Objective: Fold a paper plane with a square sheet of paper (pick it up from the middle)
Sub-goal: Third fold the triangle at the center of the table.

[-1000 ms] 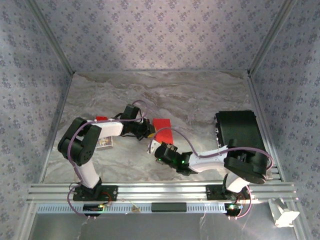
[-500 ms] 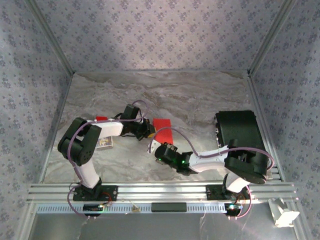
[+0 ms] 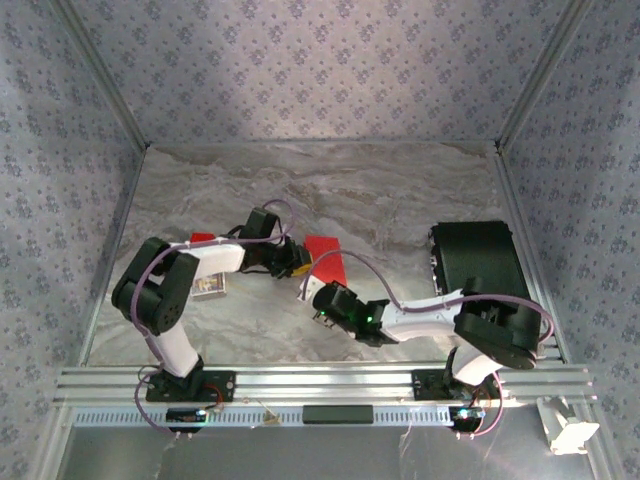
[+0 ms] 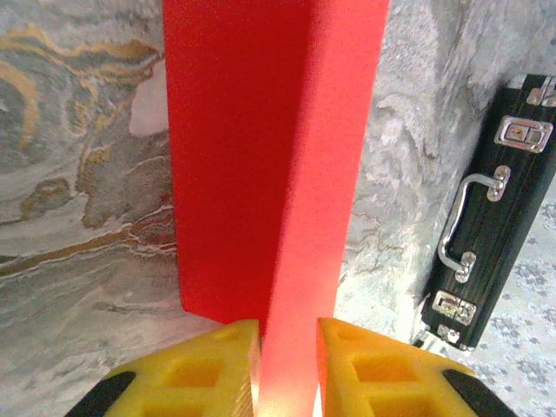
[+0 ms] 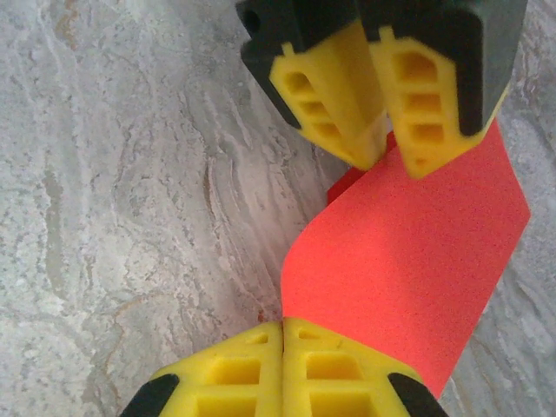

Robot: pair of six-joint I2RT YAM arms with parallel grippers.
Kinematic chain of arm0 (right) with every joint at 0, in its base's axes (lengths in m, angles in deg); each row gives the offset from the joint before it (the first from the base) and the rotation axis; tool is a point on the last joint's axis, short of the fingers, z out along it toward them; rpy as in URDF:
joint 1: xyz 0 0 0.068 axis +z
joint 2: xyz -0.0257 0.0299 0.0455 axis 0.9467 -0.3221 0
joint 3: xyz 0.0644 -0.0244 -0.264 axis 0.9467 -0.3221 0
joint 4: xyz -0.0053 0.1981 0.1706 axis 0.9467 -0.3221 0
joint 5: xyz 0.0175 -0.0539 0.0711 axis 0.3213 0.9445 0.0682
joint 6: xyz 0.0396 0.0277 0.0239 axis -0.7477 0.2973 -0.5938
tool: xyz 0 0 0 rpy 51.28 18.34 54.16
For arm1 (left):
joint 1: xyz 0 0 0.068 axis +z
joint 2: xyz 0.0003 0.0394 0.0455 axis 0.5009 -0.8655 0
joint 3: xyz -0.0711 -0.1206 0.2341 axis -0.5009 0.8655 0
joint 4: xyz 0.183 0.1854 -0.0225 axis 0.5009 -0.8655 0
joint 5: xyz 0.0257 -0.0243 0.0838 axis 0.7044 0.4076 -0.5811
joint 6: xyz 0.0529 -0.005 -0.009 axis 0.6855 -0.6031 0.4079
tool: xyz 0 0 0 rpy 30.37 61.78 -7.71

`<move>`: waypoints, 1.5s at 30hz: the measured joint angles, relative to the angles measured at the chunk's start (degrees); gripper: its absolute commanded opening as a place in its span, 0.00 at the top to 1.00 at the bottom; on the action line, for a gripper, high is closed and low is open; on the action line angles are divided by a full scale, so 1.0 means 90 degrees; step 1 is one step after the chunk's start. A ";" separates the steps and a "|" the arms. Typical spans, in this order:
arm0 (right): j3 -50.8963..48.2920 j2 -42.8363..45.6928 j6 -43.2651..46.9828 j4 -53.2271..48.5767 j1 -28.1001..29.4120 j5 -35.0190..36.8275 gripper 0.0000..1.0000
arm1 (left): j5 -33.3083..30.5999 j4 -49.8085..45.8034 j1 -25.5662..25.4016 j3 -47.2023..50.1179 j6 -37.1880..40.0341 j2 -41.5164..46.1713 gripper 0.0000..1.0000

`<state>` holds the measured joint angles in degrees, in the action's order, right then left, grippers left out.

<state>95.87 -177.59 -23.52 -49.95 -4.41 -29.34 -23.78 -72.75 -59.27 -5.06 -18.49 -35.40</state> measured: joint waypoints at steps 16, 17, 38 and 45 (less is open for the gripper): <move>-0.0143 0.0495 -0.1977 0.0148 -0.1715 -0.3558 1.00 | -0.1212 -0.1265 0.0240 -0.0187 0.0629 0.1129 0.42; -0.0143 0.0495 -0.2120 0.0163 -0.1821 -0.3786 1.00 | -0.1219 -0.1287 0.0240 -0.0209 0.0646 0.1129 0.43; -0.0204 0.0347 -0.3050 0.0580 -0.2072 -0.5853 0.99 | -0.0605 -0.1370 0.0233 -0.0899 0.1071 0.0634 0.76; -0.0204 0.0175 -0.3050 0.0588 -0.2055 -0.5833 0.99 | -0.0151 -0.1416 0.0083 -0.1404 0.1416 -0.0410 0.83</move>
<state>94.03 -176.02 -50.97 -44.66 -22.90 -81.84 -25.13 -85.50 -58.53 -17.69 -5.74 -39.09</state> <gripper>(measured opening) 0.051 0.173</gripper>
